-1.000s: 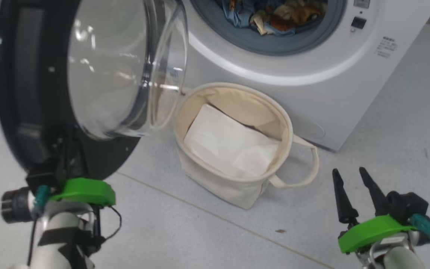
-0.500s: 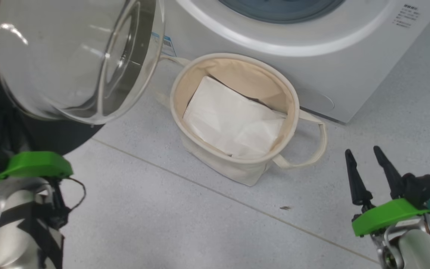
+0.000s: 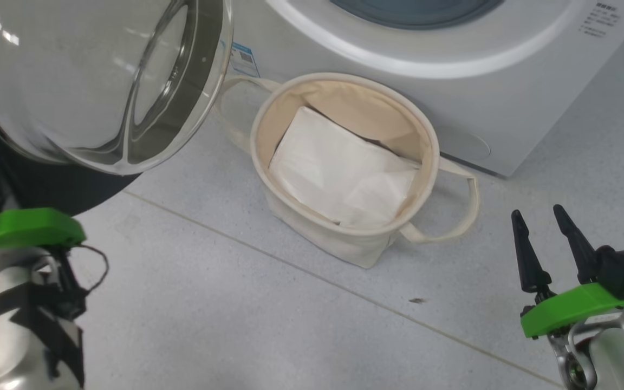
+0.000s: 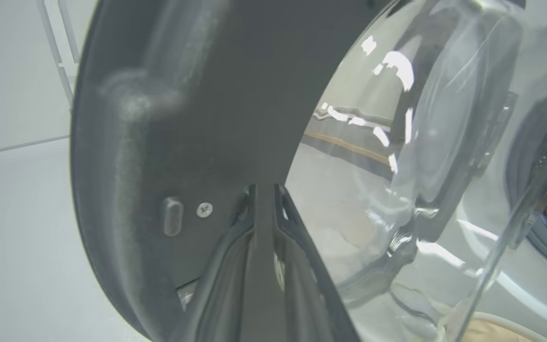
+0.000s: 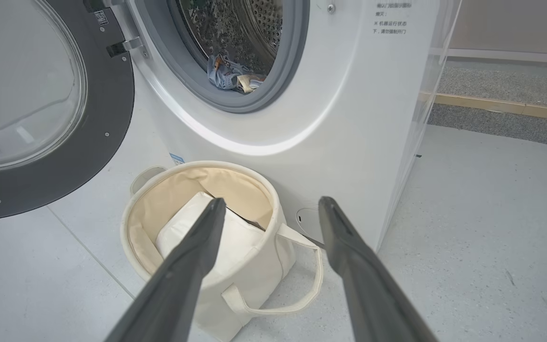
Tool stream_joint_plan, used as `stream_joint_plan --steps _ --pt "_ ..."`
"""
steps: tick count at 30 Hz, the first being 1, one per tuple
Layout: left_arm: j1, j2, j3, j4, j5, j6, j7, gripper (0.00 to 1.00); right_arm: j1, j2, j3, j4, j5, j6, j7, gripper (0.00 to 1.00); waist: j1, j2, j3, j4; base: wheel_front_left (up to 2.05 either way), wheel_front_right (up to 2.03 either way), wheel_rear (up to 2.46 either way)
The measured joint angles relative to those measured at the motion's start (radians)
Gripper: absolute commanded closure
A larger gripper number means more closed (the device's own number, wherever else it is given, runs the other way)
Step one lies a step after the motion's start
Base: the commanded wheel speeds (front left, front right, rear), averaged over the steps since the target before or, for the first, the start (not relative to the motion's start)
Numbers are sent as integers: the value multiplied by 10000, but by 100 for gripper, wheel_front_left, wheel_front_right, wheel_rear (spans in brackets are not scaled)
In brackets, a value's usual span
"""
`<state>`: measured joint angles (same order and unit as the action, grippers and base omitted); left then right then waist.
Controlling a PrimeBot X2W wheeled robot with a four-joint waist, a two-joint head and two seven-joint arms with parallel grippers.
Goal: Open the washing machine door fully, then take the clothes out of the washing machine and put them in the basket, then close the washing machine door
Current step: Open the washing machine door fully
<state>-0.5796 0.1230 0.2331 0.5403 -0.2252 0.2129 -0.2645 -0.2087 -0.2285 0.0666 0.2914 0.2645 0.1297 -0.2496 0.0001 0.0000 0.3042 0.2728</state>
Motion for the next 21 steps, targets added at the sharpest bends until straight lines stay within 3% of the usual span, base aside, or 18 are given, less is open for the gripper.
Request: stream_joint_plan --steps 10,21 --pt "971 -727 -1030 -1256 844 -740 0 84 -8 384 27 -52 15 2 0 0 0 0 -542 -82 0 0 0" --pt "2418 -871 -3530 -2458 677 -1074 0 82 81 1064 -173 -677 102 0 0 0 0 0 -1415 -672 0 0 0"
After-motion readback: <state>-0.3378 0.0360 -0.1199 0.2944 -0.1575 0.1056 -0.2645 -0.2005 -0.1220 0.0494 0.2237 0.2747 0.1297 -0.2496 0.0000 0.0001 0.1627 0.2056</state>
